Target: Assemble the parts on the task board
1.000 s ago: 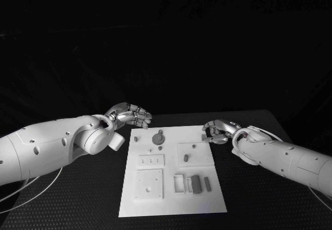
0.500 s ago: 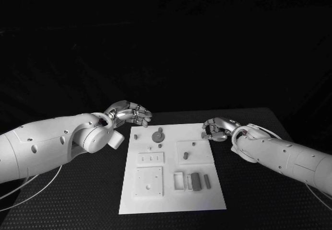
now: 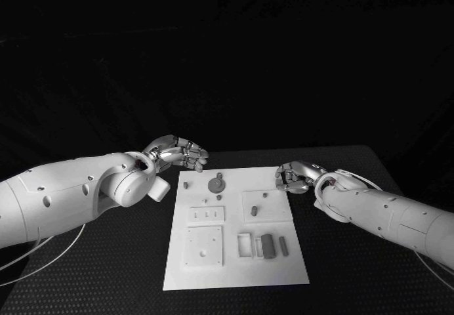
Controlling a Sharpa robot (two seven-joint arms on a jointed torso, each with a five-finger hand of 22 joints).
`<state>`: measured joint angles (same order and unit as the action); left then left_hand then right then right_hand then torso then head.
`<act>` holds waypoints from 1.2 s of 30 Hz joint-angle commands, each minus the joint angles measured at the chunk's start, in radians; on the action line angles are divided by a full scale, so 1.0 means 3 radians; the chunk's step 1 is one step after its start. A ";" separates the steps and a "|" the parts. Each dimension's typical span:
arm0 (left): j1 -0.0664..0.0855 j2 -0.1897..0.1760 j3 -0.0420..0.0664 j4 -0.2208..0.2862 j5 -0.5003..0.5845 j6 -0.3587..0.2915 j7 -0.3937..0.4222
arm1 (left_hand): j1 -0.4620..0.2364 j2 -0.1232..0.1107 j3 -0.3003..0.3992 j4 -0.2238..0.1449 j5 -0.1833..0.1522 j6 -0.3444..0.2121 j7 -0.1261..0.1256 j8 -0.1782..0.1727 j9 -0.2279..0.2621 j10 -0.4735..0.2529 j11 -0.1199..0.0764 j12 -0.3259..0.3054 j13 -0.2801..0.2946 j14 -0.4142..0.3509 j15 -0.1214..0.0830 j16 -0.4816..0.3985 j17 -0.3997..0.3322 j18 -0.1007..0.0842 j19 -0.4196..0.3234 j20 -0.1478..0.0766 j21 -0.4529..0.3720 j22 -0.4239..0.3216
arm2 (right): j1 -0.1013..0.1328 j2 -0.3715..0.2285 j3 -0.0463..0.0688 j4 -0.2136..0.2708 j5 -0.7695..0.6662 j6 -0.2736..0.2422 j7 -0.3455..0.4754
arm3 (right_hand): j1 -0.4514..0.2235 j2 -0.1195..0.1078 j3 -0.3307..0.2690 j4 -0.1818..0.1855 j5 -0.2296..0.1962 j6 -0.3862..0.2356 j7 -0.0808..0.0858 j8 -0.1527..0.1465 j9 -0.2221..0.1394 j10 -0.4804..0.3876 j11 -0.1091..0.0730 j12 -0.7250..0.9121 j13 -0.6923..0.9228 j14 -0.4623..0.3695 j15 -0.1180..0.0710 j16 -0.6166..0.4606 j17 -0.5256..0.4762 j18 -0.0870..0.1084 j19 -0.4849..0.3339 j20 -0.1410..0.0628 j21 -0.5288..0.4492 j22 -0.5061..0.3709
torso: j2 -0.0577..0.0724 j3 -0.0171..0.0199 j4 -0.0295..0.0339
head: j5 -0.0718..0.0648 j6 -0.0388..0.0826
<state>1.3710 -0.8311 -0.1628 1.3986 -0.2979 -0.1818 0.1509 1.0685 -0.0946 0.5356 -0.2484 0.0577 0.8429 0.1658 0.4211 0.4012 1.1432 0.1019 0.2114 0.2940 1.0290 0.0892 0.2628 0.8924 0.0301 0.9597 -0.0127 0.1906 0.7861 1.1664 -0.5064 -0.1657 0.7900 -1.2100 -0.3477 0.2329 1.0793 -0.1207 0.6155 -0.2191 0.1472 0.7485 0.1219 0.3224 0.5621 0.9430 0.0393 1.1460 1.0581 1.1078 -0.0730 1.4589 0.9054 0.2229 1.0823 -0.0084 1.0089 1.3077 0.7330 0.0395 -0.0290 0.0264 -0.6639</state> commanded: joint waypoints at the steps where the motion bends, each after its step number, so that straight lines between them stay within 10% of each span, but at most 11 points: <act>1: 0.0003 0.0021 0.0003 -0.0013 -0.0028 0.0037 0.0027 | 0.0003 -0.0015 0.0005 -0.0018 -0.0020 0.0001 0.0020 -0.0009 -0.0005 -0.0008 0.0016 -0.0014 0.0005 0.0016 0.0002 -0.0017 0.0006 0.0035 0.0022 0.0009 -0.0018 0.0004 | -0.0006 0.0013 0.0001 -0.0007 -0.0008 0.0061 0.0001 | -0.0009 0.0017 -0.0006 0.0012 -0.0002 0.0635 0.0027 0.0010 0.0004 -0.0060 -0.0057 0.0015 -0.0004 0.0001 -0.0031 0.0012 0.0001 0.0130 -0.0001 -0.0028 0.0014 0.0067 | 0.0002 0.0002 -0.0003 | 0.0004 -0.0006; 36: 0.0000 0.0078 0.0002 -0.0069 -0.0024 0.0054 0.0026 | -0.0004 -0.0010 0.0005 -0.0010 -0.0020 0.0001 0.0022 -0.0018 -0.0006 -0.0009 0.0018 -0.0021 0.0007 0.0017 0.0002 -0.0024 0.0011 0.0034 0.0023 0.0009 -0.0024 0.0007 | -0.0013 0.0054 0.0001 -0.0069 -0.0031 0.0107 -0.0013 | -0.0036 0.0273 0.0015 0.0060 0.0000 0.0828 -0.0055 0.0095 0.0100 -0.0018 -0.0130 0.0019 -0.0025 0.0022 -0.0096 0.0024 0.0003 0.0130 0.0006 -0.0042 0.0034 0.0069 | 0.0000 0.0008 -0.0003 | -0.0012 -0.0065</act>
<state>1.3704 -0.8098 -0.1631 1.3773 -0.3027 -0.1795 0.1511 1.0685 -0.0946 0.5356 -0.2484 0.0577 0.8429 0.1658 0.4211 0.4006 1.1432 0.1019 0.2114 0.2945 1.0290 0.0892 0.2590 0.8941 0.0301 0.9596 -0.0126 0.1866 0.7865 1.1631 -0.4910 -0.1655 0.7690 -1.2113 -0.3264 0.2273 1.0676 -0.0433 0.6165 -0.1997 0.1472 0.7535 0.1169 0.3492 0.5922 0.9547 0.0208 1.1459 1.0520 1.1162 -0.0967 1.4631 0.9053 0.2281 1.0827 -0.0162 1.0153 1.3077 0.7331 0.0416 -0.0295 0.0245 -0.6825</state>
